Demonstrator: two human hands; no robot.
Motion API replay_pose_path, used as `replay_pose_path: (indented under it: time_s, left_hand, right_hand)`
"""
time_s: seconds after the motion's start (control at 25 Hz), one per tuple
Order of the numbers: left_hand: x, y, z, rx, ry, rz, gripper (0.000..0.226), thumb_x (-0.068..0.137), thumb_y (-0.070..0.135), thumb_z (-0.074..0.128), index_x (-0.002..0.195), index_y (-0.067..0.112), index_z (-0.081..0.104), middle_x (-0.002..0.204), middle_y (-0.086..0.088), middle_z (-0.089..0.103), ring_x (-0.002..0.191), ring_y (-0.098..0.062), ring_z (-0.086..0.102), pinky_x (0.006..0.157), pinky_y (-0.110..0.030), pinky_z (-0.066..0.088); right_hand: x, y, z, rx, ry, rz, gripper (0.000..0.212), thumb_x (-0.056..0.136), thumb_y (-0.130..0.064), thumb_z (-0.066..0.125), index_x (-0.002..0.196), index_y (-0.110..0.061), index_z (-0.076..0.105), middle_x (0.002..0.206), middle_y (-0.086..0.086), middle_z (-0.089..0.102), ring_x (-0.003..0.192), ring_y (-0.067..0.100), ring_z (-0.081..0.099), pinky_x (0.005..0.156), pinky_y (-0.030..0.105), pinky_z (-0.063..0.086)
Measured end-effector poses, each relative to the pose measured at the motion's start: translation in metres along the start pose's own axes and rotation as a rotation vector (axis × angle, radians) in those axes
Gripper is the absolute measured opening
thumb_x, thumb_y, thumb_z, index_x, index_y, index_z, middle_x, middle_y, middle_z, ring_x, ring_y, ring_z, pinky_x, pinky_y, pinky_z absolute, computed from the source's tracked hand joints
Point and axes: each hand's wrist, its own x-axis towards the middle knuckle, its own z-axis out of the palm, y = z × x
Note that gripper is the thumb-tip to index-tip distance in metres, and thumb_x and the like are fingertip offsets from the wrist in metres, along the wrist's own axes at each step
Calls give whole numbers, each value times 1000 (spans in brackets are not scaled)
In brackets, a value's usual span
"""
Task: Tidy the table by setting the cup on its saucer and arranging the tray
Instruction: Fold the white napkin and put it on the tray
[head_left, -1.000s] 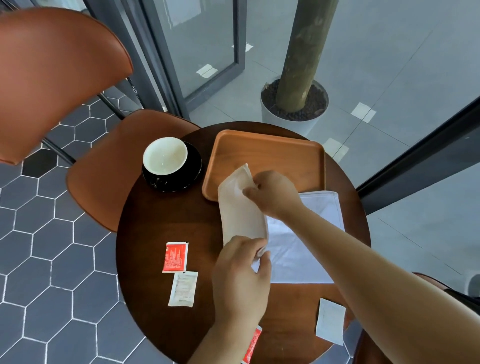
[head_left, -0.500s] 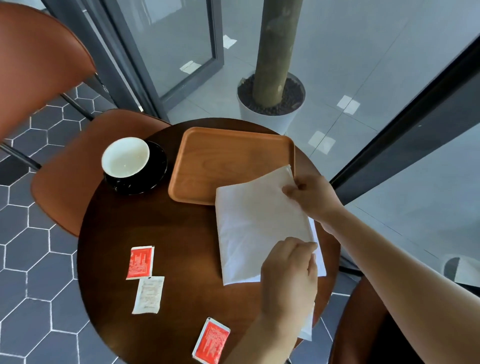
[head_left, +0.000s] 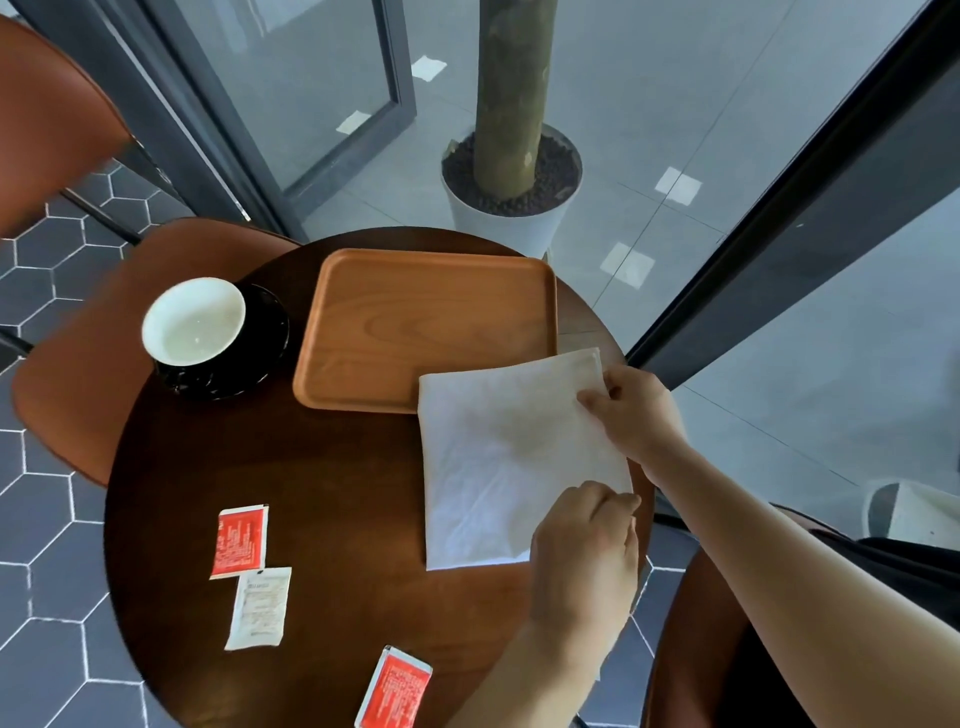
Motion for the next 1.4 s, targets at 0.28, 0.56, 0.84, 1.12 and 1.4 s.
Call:
replay_pose_path:
  time_s: [0.28,0.56,0.84,1.12,1.4]
  left_hand:
    - [-20,-36,-25,60,85,-67,19,88,31,65,102,20,73,103,-1,69,94,-17,64,78,-28,57]
    - [-28,-93,-77,191,2,-702,61,88,42,70,138,10,54,122,-9,59,109,-25,61,86,-34,53]
    - [-14,-94,-87,29,-3,-842,32,92,21,67,124,15,66,91,3,71,80,-11,62,68,-18,41]
    - [-26,-104,-105,-151,46,-932,27,87,18,75,112,21,67,90,9,67,80,-10,64,61,-16,43]
    - [-35,-108,-113,-183,4,-904,47,84,13,78,126,22,62,98,8,67,85,-11,65,78,-34,60]
  right_hand:
    - [-10,9,11,-173,119,-116,27,89,-35,70,105,-14,61,91,1,62,75,19,56,57,26,40]
    - [-65,39,11,-175,167,-30,34,91,-29,68,122,-13,68,104,5,69,78,16,57,66,25,44]
    - [-92,29,19,-199,152,4,48,89,-31,72,132,-15,59,113,3,67,91,22,65,69,27,48]
    - [-121,28,24,-397,50,32,38,86,-43,71,106,-17,53,80,-3,62,65,17,58,52,28,46]
    - [-120,33,27,-162,77,80,49,81,-33,79,120,-15,54,99,-1,59,83,17,56,63,26,39]
